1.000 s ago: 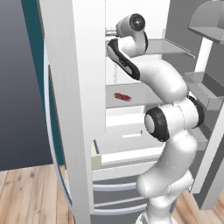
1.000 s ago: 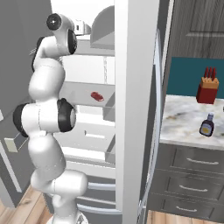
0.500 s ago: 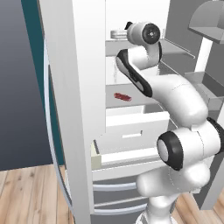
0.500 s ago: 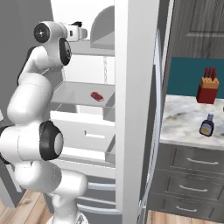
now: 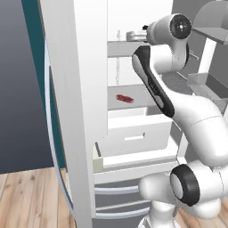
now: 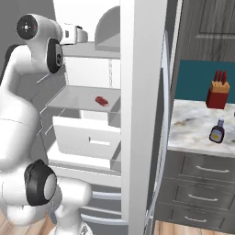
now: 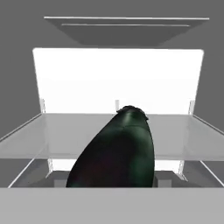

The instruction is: Place the mustard and condiment bottle from the counter to the top shelf of the fridge. If the existing items in the fridge are on the top shelf, move them to other shelves.

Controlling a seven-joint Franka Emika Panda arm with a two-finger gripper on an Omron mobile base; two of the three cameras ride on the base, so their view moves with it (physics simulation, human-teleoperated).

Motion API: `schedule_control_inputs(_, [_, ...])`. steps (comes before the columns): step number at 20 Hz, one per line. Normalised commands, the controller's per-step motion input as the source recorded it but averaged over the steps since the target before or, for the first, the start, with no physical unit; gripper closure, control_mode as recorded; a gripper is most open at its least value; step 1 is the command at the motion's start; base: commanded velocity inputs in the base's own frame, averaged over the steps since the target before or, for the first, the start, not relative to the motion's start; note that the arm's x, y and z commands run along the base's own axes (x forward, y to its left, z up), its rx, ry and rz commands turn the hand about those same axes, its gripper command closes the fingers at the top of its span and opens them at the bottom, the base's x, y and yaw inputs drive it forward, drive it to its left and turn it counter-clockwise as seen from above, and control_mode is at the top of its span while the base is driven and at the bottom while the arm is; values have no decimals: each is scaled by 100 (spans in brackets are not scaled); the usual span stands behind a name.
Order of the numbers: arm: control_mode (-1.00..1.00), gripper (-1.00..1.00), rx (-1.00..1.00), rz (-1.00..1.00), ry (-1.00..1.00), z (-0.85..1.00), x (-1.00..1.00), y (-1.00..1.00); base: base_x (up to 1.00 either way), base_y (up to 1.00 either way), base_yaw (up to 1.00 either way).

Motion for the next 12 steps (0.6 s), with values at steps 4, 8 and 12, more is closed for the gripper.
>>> schedule_control_inputs(4, [-100,100,0,0,5,-75,-100,-35,0,0,0])
schedule_control_inputs(8, [-100,100,-2,0,29,-100,-100,-12,0,0,0])
schedule_control_inputs(12, [-100,100,-6,0,44,-100,-97,3,0,0,0])
